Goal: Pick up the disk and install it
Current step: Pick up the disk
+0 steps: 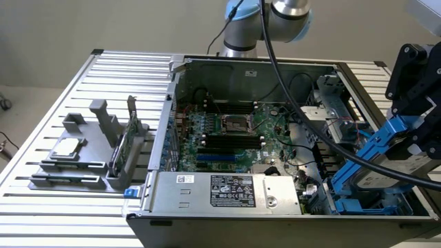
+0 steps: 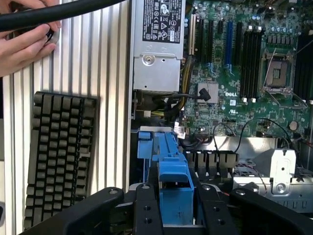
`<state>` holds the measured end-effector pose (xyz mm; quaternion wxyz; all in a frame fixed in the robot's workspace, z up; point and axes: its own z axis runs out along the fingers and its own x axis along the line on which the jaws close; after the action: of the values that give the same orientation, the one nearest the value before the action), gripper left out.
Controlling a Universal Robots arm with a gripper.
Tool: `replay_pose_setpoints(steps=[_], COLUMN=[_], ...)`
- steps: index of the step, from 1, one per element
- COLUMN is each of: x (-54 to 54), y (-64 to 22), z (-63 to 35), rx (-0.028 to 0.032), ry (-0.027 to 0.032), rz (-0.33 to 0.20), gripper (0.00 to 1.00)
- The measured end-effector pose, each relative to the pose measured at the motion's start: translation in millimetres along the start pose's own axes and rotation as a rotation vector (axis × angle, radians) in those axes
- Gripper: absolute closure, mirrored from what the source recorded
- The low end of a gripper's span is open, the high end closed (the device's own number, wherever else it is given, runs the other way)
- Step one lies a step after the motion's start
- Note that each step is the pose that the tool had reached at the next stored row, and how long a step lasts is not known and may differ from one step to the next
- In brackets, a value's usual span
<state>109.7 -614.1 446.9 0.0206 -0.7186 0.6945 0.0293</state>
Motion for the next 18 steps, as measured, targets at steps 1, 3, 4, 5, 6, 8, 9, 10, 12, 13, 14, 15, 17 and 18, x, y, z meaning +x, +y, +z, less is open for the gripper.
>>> replay_pose_setpoints(steps=[1,3,4,5,6,8,9,10,12,13,14,15,17,18], x=[0.1,0.1,0.2,0.2,0.2,0.3,0.3,0.3,0.4,0.4,0.4,0.4,0.5,0.6], y=[-0.9,-1.2,-1.2,-1.2,-1.2,-1.2,-1.3,-1.2,-1.3,-1.2,-1.2,-1.3,-1.6,-2.1], z=[1.0,2.1,2.4,2.5,2.8,3.4,3.7,4.1,4.7,5.0,5.3,5.7,6.3,6.7], rx=[0.0,0.0,0.0,0.0,0.0,0.0001,0.0001,0.0002,0.0002,-0.0001,-0.0005,-0.0013,-0.0033,-0.0039], ry=[0.0001,0.0002,0.0002,0.0003,0.0002,0.0001,0.0001,0.0001,0.0001,0.0001,0.0001,-0.0001,-0.0006,-0.0015], rz=[0.0,0.0,0.0,0.0,0.0,0.001,0.002,0.002,0.003,0.004,0.004,0.005,0.005,0.006], gripper=[0.67,0.67,0.67,0.67,0.67,0.67,0.67,0.67,0.67,0.67,0.67,0.67,0.67,0.67])
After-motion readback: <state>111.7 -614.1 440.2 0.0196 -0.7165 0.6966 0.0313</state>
